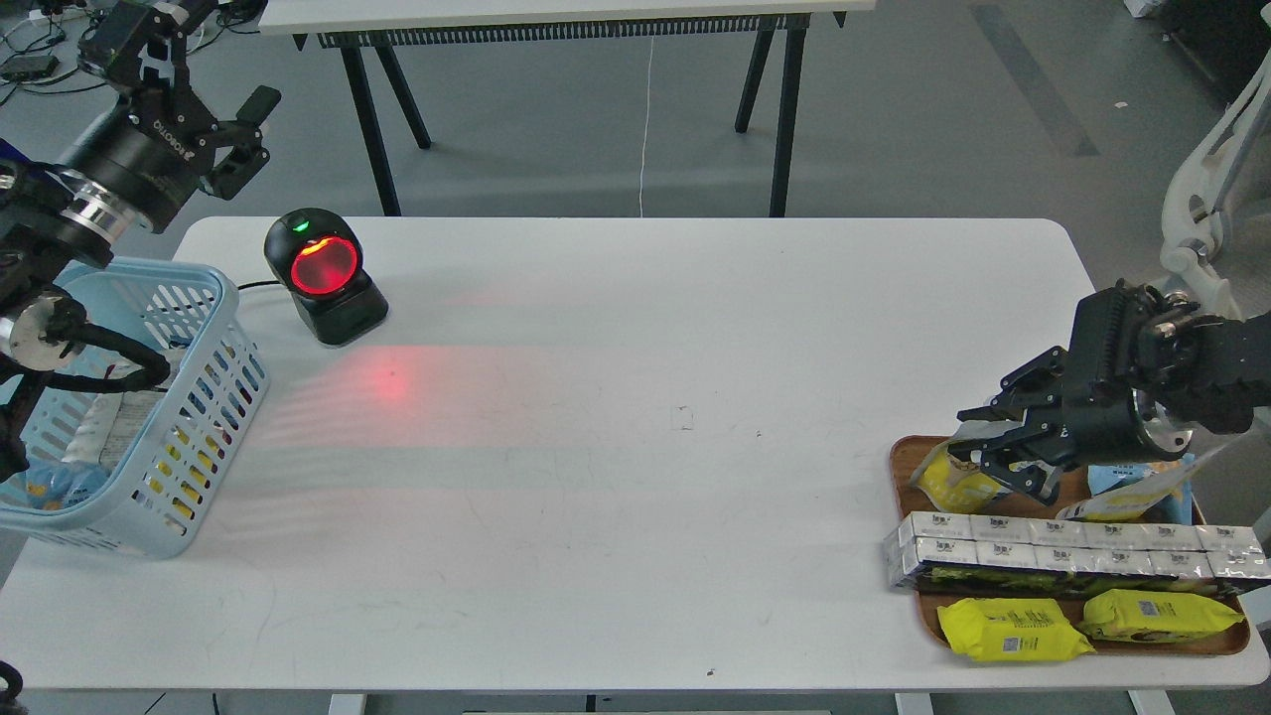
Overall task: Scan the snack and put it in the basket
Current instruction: 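Lower the right gripper and grasp the yellow-and-white snack pouch, then carry the pouch toward the table center and set it down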
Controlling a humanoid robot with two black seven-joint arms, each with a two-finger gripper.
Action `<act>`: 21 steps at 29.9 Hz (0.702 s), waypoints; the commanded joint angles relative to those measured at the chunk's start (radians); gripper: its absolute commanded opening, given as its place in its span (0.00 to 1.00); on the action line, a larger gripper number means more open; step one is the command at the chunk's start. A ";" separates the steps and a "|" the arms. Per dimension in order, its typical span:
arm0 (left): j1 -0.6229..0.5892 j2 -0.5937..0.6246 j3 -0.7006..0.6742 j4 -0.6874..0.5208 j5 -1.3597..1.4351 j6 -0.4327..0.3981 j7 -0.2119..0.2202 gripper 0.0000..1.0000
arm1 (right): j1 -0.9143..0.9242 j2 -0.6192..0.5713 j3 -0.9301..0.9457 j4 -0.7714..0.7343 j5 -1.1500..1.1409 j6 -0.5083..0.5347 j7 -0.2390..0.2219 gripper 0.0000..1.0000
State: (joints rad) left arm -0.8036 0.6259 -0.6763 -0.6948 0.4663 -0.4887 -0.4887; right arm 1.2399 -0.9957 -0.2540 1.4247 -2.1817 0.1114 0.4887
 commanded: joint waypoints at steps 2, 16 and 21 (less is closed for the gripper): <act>0.000 0.001 0.001 0.000 0.000 0.000 0.000 1.00 | 0.010 -0.012 0.015 0.019 0.000 -0.001 0.000 0.00; -0.008 0.002 0.000 0.000 -0.002 0.000 0.000 1.00 | 0.033 -0.026 0.156 0.103 0.000 0.001 0.000 0.00; -0.008 0.000 -0.003 0.000 -0.006 0.000 0.000 1.00 | 0.122 0.112 0.157 0.122 0.000 0.031 0.000 0.00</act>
State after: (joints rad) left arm -0.8115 0.6275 -0.6791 -0.6949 0.4620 -0.4887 -0.4887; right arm 1.3140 -0.9759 -0.0978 1.5411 -2.1818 0.1217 0.4888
